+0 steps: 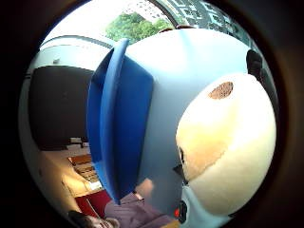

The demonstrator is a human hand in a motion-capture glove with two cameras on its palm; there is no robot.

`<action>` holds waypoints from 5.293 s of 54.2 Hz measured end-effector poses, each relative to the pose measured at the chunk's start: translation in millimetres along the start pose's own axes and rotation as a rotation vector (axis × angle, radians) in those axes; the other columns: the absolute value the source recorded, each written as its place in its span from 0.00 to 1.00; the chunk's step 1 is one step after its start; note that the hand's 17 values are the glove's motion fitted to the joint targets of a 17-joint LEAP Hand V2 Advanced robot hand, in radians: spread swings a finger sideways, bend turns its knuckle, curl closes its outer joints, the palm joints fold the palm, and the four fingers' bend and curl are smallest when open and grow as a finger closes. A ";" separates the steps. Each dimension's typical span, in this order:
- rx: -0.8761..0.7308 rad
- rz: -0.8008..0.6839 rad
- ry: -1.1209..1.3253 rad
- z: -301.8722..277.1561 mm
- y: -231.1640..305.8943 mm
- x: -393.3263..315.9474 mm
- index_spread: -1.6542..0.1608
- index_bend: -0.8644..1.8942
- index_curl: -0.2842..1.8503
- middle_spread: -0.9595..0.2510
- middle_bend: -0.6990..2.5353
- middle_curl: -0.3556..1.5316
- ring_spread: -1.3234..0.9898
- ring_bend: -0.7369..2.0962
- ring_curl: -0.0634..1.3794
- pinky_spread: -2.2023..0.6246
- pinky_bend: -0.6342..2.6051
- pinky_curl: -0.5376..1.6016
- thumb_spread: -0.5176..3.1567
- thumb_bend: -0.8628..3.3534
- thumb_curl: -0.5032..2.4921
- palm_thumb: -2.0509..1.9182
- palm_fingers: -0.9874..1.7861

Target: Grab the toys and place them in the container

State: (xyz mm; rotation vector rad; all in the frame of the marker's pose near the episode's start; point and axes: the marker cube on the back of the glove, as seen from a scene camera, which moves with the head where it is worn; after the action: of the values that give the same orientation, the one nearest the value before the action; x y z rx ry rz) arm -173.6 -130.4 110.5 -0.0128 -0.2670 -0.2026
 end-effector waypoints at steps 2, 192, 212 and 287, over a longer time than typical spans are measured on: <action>0.007 -0.007 0.001 -7.5 4.3 -4.7 0.72 0.57 0.30 0.58 0.51 0.52 0.41 0.68 0.50 0.66 0.55 0.49 0.35 0.22 0.41 0.67 0.74; -0.241 -0.264 0.101 42.2 172.7 21.1 0.78 0.60 0.27 0.51 0.59 0.64 0.36 0.79 0.66 0.62 0.63 0.59 0.40 0.25 0.38 0.67 0.62; -0.103 -0.244 0.158 -31.6 162.1 -18.8 0.76 0.66 0.35 0.50 0.63 0.73 0.37 0.84 0.67 0.61 0.66 0.64 0.35 0.23 0.43 0.67 0.55; -0.223 -0.299 0.248 -27.7 96.7 -246.6 0.80 0.33 0.26 0.81 0.24 0.42 0.56 0.43 0.33 0.78 0.51 0.48 0.46 0.19 0.30 0.50 0.21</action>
State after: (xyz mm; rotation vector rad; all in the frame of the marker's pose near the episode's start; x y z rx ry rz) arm -379.9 11.9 20.2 -0.1679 0.0033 -0.5266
